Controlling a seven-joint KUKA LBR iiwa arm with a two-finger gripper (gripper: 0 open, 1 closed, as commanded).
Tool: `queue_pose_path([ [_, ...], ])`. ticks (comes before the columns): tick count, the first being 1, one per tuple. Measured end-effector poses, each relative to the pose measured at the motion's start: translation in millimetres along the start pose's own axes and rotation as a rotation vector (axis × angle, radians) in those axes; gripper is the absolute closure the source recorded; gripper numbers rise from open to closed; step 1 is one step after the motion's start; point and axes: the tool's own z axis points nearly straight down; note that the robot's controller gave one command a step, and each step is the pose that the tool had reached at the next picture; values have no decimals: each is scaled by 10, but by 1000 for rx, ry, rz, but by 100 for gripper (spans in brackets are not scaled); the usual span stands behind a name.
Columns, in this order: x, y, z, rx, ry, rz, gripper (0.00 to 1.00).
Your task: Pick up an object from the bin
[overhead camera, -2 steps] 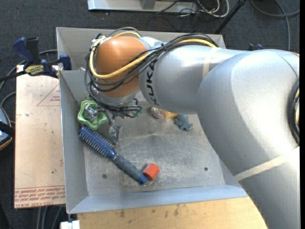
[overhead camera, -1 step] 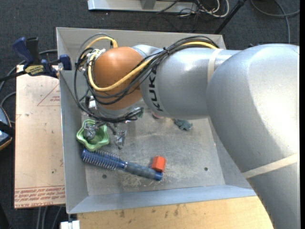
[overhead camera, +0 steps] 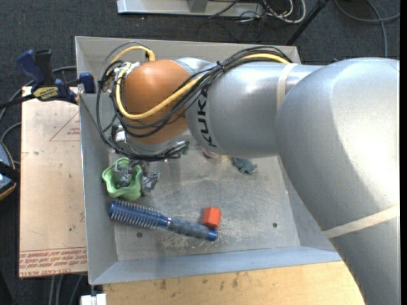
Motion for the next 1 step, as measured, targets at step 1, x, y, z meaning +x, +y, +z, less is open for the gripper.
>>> queue_pose_path([
  [1,140,14,-1297,-7,1,-235,100],
])
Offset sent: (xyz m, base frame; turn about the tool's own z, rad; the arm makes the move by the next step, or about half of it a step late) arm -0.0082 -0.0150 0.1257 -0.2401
